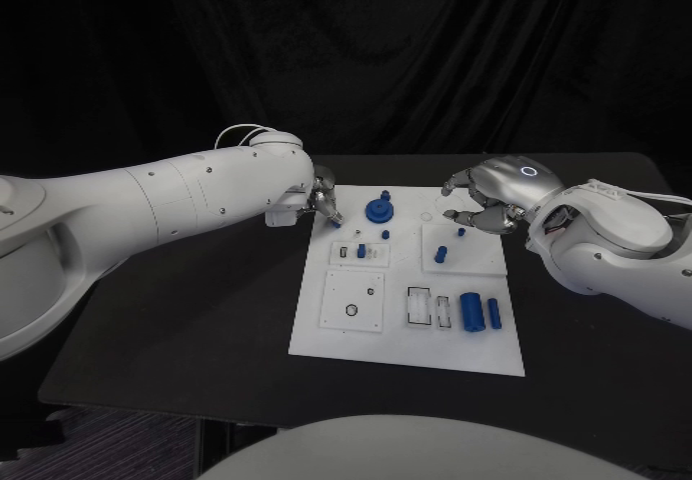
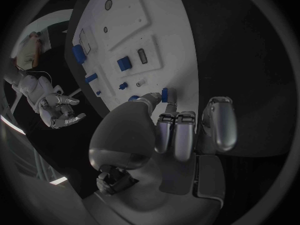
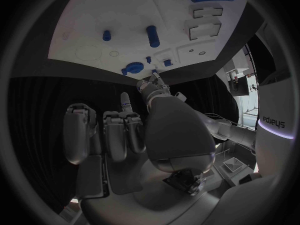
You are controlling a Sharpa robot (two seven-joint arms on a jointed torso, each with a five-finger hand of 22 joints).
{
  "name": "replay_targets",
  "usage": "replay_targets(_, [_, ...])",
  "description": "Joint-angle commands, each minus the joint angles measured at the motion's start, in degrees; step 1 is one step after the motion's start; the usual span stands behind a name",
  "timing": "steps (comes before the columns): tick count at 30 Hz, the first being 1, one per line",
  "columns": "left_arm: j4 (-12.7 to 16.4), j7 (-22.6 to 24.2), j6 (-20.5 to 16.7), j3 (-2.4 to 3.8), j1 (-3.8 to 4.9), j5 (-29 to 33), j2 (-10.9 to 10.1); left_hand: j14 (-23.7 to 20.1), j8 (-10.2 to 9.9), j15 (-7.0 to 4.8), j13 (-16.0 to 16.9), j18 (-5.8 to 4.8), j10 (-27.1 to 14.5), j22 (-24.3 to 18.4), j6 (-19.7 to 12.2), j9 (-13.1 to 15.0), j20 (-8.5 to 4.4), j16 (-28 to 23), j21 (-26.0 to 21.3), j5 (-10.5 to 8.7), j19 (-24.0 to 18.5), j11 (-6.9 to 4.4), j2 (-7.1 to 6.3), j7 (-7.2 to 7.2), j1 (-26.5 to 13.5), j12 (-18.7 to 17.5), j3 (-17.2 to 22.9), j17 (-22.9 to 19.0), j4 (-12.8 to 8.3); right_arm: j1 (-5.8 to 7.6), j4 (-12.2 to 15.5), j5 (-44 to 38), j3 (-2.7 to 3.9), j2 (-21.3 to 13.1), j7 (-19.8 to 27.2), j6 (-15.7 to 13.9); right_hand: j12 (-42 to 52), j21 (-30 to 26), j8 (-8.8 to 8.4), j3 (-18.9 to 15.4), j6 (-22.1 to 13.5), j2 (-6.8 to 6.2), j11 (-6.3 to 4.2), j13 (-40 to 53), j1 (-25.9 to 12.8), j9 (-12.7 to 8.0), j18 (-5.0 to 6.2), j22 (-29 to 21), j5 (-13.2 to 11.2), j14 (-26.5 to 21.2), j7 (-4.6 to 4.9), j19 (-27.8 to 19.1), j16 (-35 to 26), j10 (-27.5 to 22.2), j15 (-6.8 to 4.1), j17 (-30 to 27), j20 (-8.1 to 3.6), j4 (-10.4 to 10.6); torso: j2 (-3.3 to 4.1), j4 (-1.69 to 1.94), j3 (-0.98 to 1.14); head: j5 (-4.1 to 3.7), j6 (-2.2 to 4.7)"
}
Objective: Assemble the parts on the task board
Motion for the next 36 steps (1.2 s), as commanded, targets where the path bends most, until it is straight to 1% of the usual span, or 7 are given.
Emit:
replay_targets(1, [0.0, 1.4, 0.2, 0.03, -0.10, 0.3, 0.0, 6.0, 0.3, 0.05, 15.0, 0.83, 6.0, 10.0, 0.5, 1.0, -0.13, 0.1, -0.3, 2.14, -0.4, 0.04, -1.40, 0.03, -0.5, 0.1, 3.5, 15.1, -0.7, -0.10, 0.0, -0.3, 0.04, 0.0, -1.2, 0.6, 0.2, -0.2, -0.06, 0.4, 0.4, 0.11, 0.18, 15.1, 0.6, -0.1, 0.96, 12.0, 0.5, 5.7, 0.02, 2.0, -0.3, 6.2, 0.26, 14.3, 0.22, 0.0, 0.00, 0.00, -0.01, 0.04, 0.00])
replay_targets(7, [0.3, 1.8, -0.5, 0.03, -0.10, 0.4, -0.3, 6.0, 0.5, -0.06, 15.0, 0.80, 6.0, 10.0, 0.9, 2.5, -0.12, 0.1, -0.3, 2.80, -0.4, -0.05, -2.80, -0.03, -1.8, 0.1, 8.6, 15.1, -2.1, -0.10, 0.0, -0.3, 0.04, -0.1, -1.4, 0.9, 0.2, -0.4, -0.09, 0.7, 0.5, 0.23, 0.22, 15.1, 0.8, -0.2, 1.00, 11.9, 0.9, 5.6, 0.05, 1.9, -0.4, 6.2, 0.29, 14.1, 0.24, 0.0, 0.03, 0.05, 0.01, -0.03, 0.00])
replay_targets(12, [1.2, 1.9, -2.7, 0.03, -0.11, 2.8, -0.8, 6.0, 0.9, -0.04, 15.0, 0.82, 6.0, 10.0, 1.2, 4.1, -0.19, 0.1, -0.4, 3.01, -0.6, -0.03, -4.43, 0.07, -2.2, 0.1, 13.6, 15.1, -5.6, -0.10, 0.0, -0.3, 0.04, -0.1, -1.6, 1.3, 0.2, -0.6, -0.14, 0.9, 0.5, 0.27, 0.26, 15.1, 0.9, -0.4, 1.04, 11.9, 1.4, 5.6, 0.09, 1.8, -0.4, 6.2, 0.33, 14.0, 0.26, -0.1, 0.01, 0.12, 0.00, 0.02, 0.00])
replay_targets(22, [2.9, 0.7, -5.8, 0.03, -0.11, 13.2, -2.4, 6.0, 1.8, -0.13, 14.9, 0.89, 5.9, 9.9, 2.5, 5.6, -0.18, 0.1, -0.6, 2.70, -0.8, -0.14, -5.43, -0.03, -3.1, 0.1, 15.9, 15.1, -7.8, -0.10, 0.2, -0.3, 0.04, -0.4, -1.9, 1.7, 0.2, -0.7, -0.16, 1.0, 0.6, 0.29, 0.28, 15.1, 0.9, -0.4, 1.08, 11.8, 1.5, 5.5, 0.10, 1.7, -0.5, 6.2, 0.34, 13.8, 0.27, -0.1, -0.01, 0.04, -0.03, 0.14, 0.00])
replay_targets(25, [4.4, 0.1, -7.0, 0.03, -0.11, 15.0, -3.6, 6.0, 2.4, -0.26, 14.9, 0.89, 5.9, 9.9, 3.1, 6.2, -0.28, 0.1, -0.6, 2.07, -0.8, -0.31, -5.85, -0.25, -3.7, 0.1, 16.3, 15.1, -8.5, -0.09, 0.2, -0.3, 0.04, -0.6, -2.1, 1.9, 0.2, -0.7, -0.16, 1.0, 0.6, 0.29, 0.28, 15.1, 0.9, -0.4, 1.08, 11.8, 1.5, 5.5, 0.10, 1.7, -0.5, 6.2, 0.34, 13.8, 0.27, -0.1, -0.01, 0.06, -0.03, 0.17, 0.00])
replay_targets(30, [7.9, -0.8, -8.7, 0.03, -0.10, 16.0, -6.1, 6.0, 2.6, -0.33, 14.9, 0.86, 5.9, 9.9, 3.1, 6.5, -0.33, 0.1, -0.4, 1.47, -0.7, -0.39, -6.10, -0.37, -4.3, 0.1, 16.4, 15.1, -8.6, -0.09, 0.4, -0.3, 0.04, -0.9, -2.2, 2.0, 0.2, -0.7, -0.16, 1.0, 0.6, 0.29, 0.26, 15.1, 0.9, -0.4, 1.07, 11.8, 1.6, 5.5, 0.11, 1.7, -0.5, 6.2, 0.34, 13.9, 0.27, -0.1, -0.01, 0.04, -0.01, 0.16, 0.00])
replay_targets(36, [13.9, -1.4, -10.9, 0.02, -0.09, 14.4, -10.0, 6.0, 2.8, -0.43, 14.8, 0.85, 5.8, 10.0, 3.1, 6.9, -0.42, 0.1, -0.4, 0.58, -0.6, -0.51, -6.11, -0.53, -5.0, 0.0, 16.6, 15.1, -8.6, -0.09, 0.6, -0.3, 0.04, -1.3, -2.4, 2.1, 0.2, -0.8, -0.17, 1.1, 0.6, 0.28, 0.23, 15.1, 0.9, -0.4, 1.09, 11.8, 1.6, 5.5, 0.11, 1.7, -0.5, 6.2, 0.34, 13.9, 0.28, -0.1, -0.05, 0.04, 0.01, 0.28, 0.00])
